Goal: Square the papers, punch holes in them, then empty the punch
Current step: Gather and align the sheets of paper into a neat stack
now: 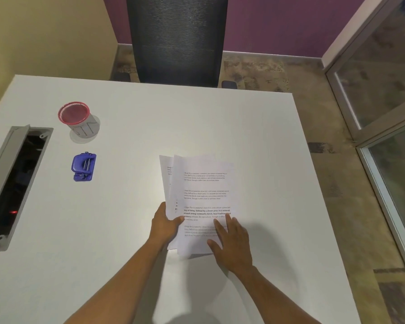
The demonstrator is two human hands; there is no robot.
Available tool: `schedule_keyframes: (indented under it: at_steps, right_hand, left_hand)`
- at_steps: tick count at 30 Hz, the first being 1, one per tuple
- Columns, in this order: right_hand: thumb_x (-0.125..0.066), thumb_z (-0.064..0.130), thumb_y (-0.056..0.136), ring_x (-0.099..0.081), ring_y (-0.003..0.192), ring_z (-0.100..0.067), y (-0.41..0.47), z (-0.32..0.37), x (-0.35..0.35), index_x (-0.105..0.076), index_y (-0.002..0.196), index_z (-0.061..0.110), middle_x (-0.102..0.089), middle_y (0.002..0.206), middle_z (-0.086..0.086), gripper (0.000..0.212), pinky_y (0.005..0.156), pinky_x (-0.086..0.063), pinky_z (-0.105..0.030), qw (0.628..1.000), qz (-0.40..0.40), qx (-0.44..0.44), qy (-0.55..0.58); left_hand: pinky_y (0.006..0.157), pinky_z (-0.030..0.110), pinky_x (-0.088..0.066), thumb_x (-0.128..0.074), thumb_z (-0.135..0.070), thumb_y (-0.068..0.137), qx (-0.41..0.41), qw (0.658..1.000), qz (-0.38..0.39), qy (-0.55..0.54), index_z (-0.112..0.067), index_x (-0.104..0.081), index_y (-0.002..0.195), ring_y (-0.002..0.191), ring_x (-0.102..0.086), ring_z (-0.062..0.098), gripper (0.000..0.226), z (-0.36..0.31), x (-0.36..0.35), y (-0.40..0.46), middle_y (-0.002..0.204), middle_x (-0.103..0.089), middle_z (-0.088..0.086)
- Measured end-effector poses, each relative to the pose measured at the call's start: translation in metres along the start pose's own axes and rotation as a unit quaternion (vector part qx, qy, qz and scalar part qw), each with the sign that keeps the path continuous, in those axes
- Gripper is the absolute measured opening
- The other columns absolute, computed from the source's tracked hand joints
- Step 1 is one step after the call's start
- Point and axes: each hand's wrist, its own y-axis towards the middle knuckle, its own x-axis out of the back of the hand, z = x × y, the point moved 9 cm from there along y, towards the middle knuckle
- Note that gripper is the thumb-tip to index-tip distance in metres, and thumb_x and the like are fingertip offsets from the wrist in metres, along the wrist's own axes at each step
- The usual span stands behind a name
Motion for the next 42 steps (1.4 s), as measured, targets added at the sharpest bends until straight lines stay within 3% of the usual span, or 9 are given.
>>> schedule_keyframes:
  at_steps: [5,10,15,20,26,30,34,38,42]
  right_hand:
    - [-0.048,0.055,0.093,-0.022,0.147,-0.017,-0.013,-0.018,0.011,-0.033,0.149,0.023,-0.022,0.161,-0.001,0.066,0.116,-0.015,-0.027,0.974,-0.028,-0.082,0.210]
    - [-0.062,0.043,0.091,-0.050,0.129,-0.021,-0.026,-0.045,0.011,-0.043,0.143,0.018,-0.049,0.142,0.002,0.061,0.107,-0.043,-0.039,0.843,-0.034,-0.229,0.485]
    - [-0.051,0.040,0.098,-0.069,0.098,-0.019,-0.019,-0.027,0.020,-0.068,0.106,0.018,-0.073,0.108,0.002,0.028,0.082,-0.055,-0.027,0.748,0.020,-0.170,0.641]
    - [-0.048,0.026,0.101,-0.058,0.124,-0.033,-0.016,0.005,0.011,-0.051,0.134,0.003,-0.060,0.134,-0.017,0.041,0.108,-0.041,-0.053,0.607,0.108,-0.155,0.772]
    - [-0.050,0.014,0.100,-0.044,0.134,-0.041,-0.017,0.032,0.007,-0.045,0.132,-0.007,-0.050,0.142,-0.026,0.039,0.115,-0.028,-0.059,0.504,0.114,-0.143,0.844]
    - [-0.063,0.005,0.092,-0.046,0.134,-0.039,-0.018,0.017,0.025,-0.042,0.143,0.006,-0.048,0.145,-0.023,0.055,0.113,-0.032,-0.057,0.510,0.091,-0.107,0.848]
    - [-0.072,0.005,0.085,-0.047,0.134,-0.038,-0.018,-0.003,0.053,-0.042,0.145,0.016,-0.051,0.144,-0.019,0.067,0.111,-0.035,-0.057,0.545,0.073,-0.077,0.831]
    - [-0.078,0.007,0.077,-0.053,0.128,-0.038,-0.019,-0.014,0.080,-0.053,0.137,0.009,-0.059,0.135,-0.020,0.065,0.102,-0.048,-0.048,0.589,0.049,-0.069,0.803]
    - [-0.069,-0.003,0.074,-0.059,0.119,-0.037,-0.018,-0.020,0.103,-0.058,0.129,0.002,-0.061,0.130,-0.023,0.056,0.101,-0.048,-0.047,0.593,0.013,-0.073,0.802]
  left_hand:
    - [0.088,0.040,-0.055,-0.076,-0.010,0.080,-0.023,0.998,0.047,-0.027,-0.032,-0.053,0.115,0.102,-0.066,0.017,0.047,-0.003,0.007,-0.011,0.113,-0.068,-0.005]
    - [0.080,0.032,-0.059,-0.078,-0.011,0.078,-0.041,0.993,0.105,-0.046,-0.039,-0.056,0.116,0.100,-0.070,0.016,0.053,-0.013,0.018,-0.035,0.109,-0.073,-0.008]
    - [0.087,0.035,-0.057,-0.080,-0.021,0.076,-0.109,0.979,0.173,0.021,-0.044,-0.055,0.119,0.104,-0.068,0.013,0.054,-0.062,0.022,-0.065,0.116,-0.070,-0.010]
    - [0.096,0.044,-0.050,-0.076,-0.023,0.078,-0.159,0.955,0.226,0.112,-0.041,-0.051,0.127,0.111,-0.065,0.017,0.058,-0.107,0.023,-0.094,0.121,-0.068,-0.008]
    - [0.087,0.025,-0.051,-0.073,-0.016,0.083,-0.220,0.924,0.186,0.250,-0.052,-0.047,0.118,0.097,-0.066,-0.001,0.056,-0.141,0.034,-0.113,0.107,-0.070,-0.020]
    - [0.072,0.026,-0.052,-0.072,-0.021,0.083,-0.221,0.926,0.133,0.276,-0.049,-0.040,0.107,0.086,-0.066,0.005,0.048,-0.141,0.047,-0.111,0.099,-0.070,-0.009]
    - [0.078,0.040,-0.053,-0.072,-0.022,0.082,-0.224,0.929,0.077,0.286,-0.038,-0.039,0.110,0.088,-0.063,0.024,0.046,-0.128,0.056,-0.102,0.101,-0.068,0.004]
    - [0.069,0.032,-0.050,-0.073,-0.020,0.082,-0.228,0.935,0.049,0.268,-0.039,-0.038,0.115,0.088,-0.061,0.023,0.052,-0.115,0.055,-0.097,0.099,-0.065,-0.005]
    - [0.066,0.028,-0.043,-0.075,-0.022,0.080,-0.215,0.944,0.045,0.245,-0.044,-0.037,0.115,0.086,-0.057,0.016,0.056,-0.105,0.054,-0.093,0.095,-0.059,-0.017]
